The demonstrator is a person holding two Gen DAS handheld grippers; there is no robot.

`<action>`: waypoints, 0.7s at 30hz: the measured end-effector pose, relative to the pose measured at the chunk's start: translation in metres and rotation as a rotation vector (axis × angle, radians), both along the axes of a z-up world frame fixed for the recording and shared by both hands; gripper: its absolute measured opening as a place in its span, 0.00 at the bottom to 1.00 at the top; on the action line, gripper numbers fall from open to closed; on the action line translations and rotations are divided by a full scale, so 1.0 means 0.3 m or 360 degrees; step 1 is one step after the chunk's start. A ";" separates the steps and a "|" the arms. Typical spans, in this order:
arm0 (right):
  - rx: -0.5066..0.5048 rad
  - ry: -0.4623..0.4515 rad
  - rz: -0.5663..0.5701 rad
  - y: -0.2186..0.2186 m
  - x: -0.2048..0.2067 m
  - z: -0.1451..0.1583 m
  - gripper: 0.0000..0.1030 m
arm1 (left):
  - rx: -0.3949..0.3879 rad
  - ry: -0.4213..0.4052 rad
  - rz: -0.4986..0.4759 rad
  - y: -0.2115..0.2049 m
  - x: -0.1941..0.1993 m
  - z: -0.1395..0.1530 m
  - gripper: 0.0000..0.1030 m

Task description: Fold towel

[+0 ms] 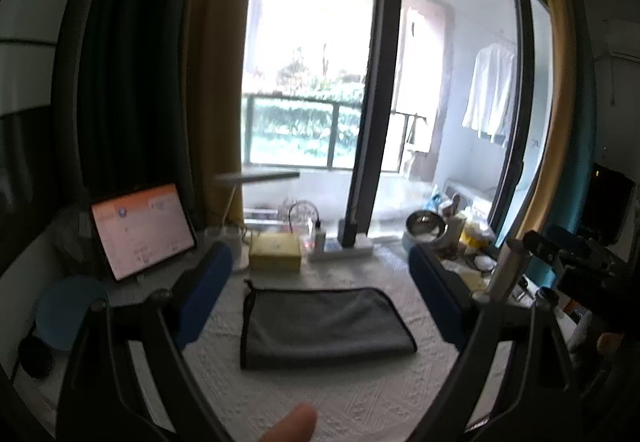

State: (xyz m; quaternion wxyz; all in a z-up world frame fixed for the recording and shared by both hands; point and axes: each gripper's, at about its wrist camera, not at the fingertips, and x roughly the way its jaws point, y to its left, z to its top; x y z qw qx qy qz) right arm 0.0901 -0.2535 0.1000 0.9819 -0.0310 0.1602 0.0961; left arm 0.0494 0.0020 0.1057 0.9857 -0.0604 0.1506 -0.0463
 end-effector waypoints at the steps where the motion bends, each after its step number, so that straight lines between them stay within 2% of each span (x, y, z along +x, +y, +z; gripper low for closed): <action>1: -0.0003 -0.0028 0.0007 0.001 -0.020 0.022 0.67 | 0.0002 -0.0017 -0.0004 -0.001 -0.009 0.013 0.88; 5: -0.0003 -0.0131 0.0014 0.001 -0.091 0.096 0.67 | 0.0014 -0.0100 -0.0018 -0.021 -0.063 0.072 0.88; 12: -0.0005 -0.0218 0.0007 -0.007 -0.184 0.159 0.70 | 0.0084 -0.0236 0.0033 -0.052 -0.189 0.138 0.88; 14: 0.0006 -0.0242 0.0005 -0.012 -0.216 0.170 0.72 | 0.0099 -0.0267 0.0066 -0.053 -0.218 0.139 0.90; 17: 0.0003 -0.0259 -0.0003 -0.011 -0.257 0.161 0.73 | 0.0119 -0.0272 0.0087 -0.057 -0.247 0.120 0.99; 21: 0.0011 -0.0227 -0.0010 -0.007 -0.271 0.132 0.73 | 0.0120 -0.0251 0.0122 -0.059 -0.265 0.070 0.99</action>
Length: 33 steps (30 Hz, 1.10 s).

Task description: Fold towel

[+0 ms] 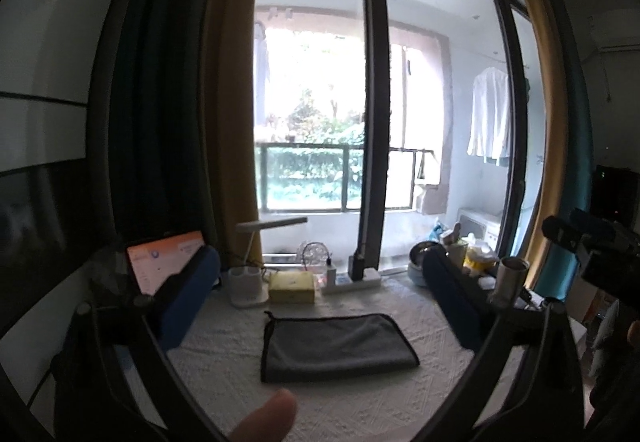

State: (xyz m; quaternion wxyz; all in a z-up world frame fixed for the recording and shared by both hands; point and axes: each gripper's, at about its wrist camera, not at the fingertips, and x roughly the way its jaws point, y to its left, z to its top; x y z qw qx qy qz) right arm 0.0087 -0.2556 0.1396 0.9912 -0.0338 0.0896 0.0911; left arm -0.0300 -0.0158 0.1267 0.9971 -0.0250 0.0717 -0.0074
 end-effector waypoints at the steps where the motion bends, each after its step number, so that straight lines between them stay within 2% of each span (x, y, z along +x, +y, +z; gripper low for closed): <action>1: -0.0001 0.0014 0.0001 0.002 -0.003 -0.012 0.73 | 0.0007 -0.0004 0.0010 -0.001 -0.004 -0.009 0.99; 5: -0.0026 0.0048 0.0002 0.017 -0.007 -0.043 0.73 | 0.0036 0.0002 0.0025 -0.010 -0.006 -0.027 0.99; 25: -0.0027 0.0139 0.0000 -0.003 0.043 -0.076 0.73 | 0.0045 0.0086 0.0017 -0.042 0.042 -0.076 0.99; 33: -0.0007 0.0122 -0.0016 -0.015 0.055 -0.079 0.73 | 0.0039 0.0097 0.0004 -0.039 0.047 -0.081 0.99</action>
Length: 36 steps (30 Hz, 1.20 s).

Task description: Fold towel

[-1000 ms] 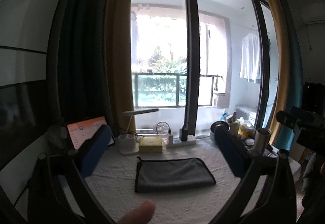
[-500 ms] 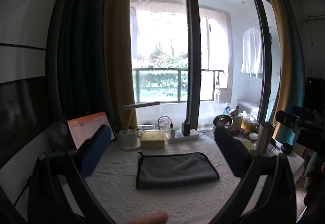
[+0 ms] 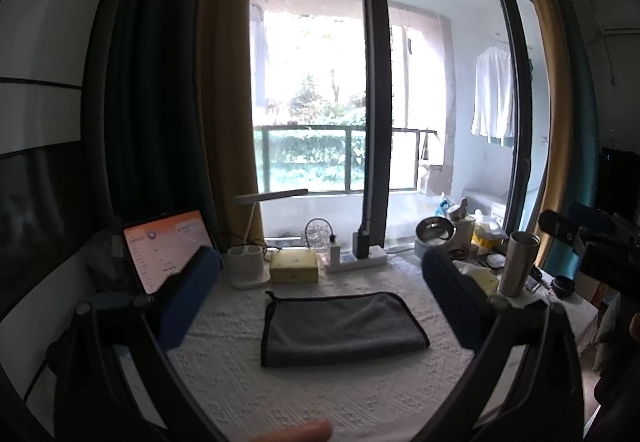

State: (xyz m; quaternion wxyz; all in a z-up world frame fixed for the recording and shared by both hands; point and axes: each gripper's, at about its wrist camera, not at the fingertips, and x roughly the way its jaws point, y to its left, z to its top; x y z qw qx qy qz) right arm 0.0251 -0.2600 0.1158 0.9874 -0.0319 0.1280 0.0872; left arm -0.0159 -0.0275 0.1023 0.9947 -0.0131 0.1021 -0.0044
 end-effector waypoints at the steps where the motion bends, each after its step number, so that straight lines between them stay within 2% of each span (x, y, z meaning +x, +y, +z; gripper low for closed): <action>1: 0.0003 0.0000 -0.0003 -0.002 0.002 -0.001 0.73 | -0.0003 0.0000 0.0001 0.001 0.000 0.000 0.99; 36: -0.0025 0.0018 0.0024 0.021 0.014 -0.007 0.73 | -0.0047 -0.0005 0.0008 0.025 0.009 -0.006 0.99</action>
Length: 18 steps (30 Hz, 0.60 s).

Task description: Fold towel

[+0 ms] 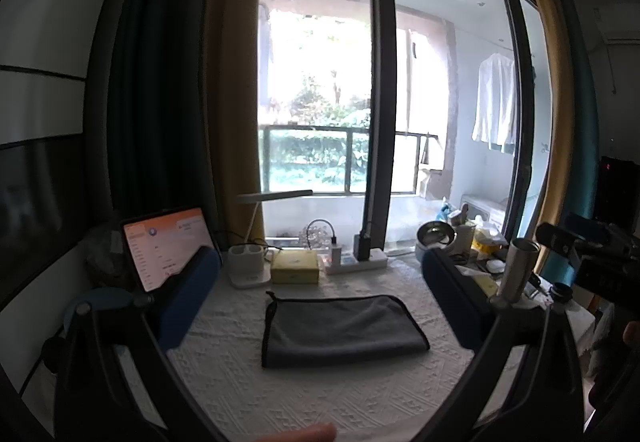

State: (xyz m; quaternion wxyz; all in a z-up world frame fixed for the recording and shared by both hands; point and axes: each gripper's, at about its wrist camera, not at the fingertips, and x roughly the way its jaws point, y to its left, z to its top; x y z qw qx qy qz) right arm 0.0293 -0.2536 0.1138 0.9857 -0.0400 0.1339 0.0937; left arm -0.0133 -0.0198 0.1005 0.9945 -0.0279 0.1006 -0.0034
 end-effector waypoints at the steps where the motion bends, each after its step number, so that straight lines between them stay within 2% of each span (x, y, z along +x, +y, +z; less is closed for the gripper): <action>1: -0.0001 0.0001 0.0001 0.001 0.000 0.000 0.73 | -0.0004 0.0001 0.0001 0.003 0.002 0.000 0.99; 18: -0.0020 0.0020 0.0014 0.012 0.013 -0.008 0.73 | -0.0035 0.0004 0.0011 0.030 0.017 -0.002 0.99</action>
